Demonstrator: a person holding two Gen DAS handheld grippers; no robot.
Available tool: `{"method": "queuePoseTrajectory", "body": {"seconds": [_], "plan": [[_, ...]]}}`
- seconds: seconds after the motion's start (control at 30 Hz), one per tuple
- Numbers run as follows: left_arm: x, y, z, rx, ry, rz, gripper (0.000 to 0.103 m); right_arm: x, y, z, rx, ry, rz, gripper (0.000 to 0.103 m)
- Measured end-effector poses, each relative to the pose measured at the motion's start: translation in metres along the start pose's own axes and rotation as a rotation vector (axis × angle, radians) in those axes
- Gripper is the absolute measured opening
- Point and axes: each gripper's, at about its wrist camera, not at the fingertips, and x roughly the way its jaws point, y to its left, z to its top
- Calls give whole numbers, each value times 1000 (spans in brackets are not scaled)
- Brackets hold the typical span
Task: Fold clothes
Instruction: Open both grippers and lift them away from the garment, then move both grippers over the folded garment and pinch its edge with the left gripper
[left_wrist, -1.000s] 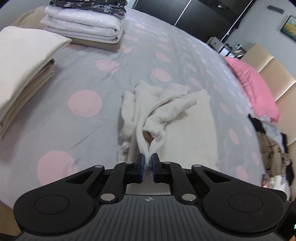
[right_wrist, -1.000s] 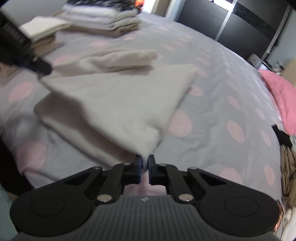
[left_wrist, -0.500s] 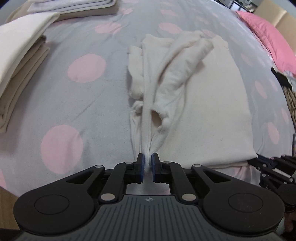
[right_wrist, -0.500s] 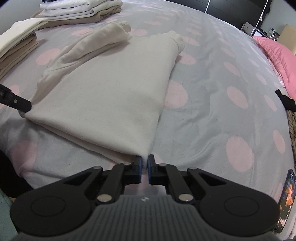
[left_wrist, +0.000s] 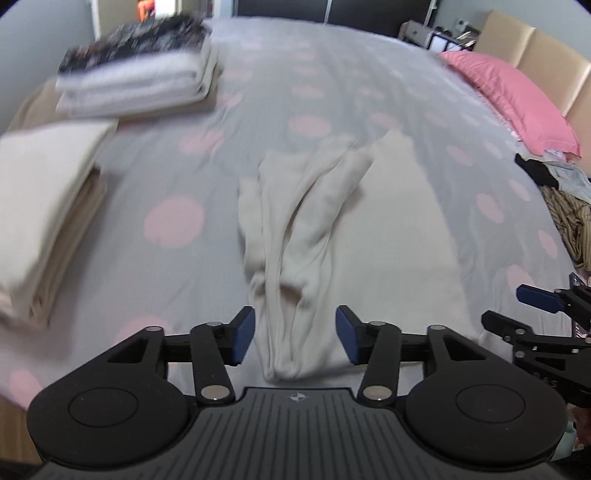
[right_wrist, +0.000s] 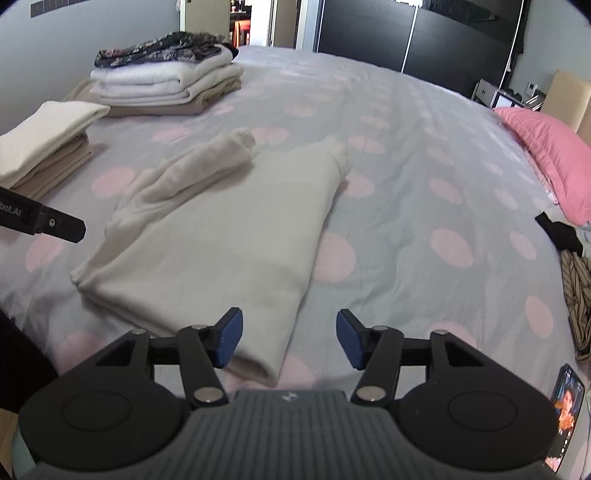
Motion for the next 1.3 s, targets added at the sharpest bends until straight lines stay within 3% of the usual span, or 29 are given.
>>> {"method": "queuePoseTrajectory", "body": {"seconds": [0.47, 0.67, 1.07, 1.2, 1.27, 1.3], "plan": [[41, -19, 48, 160, -58, -37, 52, 26, -9, 8, 23, 66, -33, 60], [64, -24, 62, 251, -86, -39, 61, 39, -13, 16, 29, 85, -28, 60], [105, -34, 85, 296, -79, -102, 63, 73, -4, 56, -11, 72, 4, 60], [109, -24, 89, 251, -67, -125, 43, 86, -2, 71, -24, 67, 8, 55], [110, -18, 91, 224, -63, -136, 31, 92, -2, 76, -18, 73, 18, 43], [110, -15, 92, 211, -64, -138, 23, 96, -2, 79, -14, 76, 23, 42]]}}
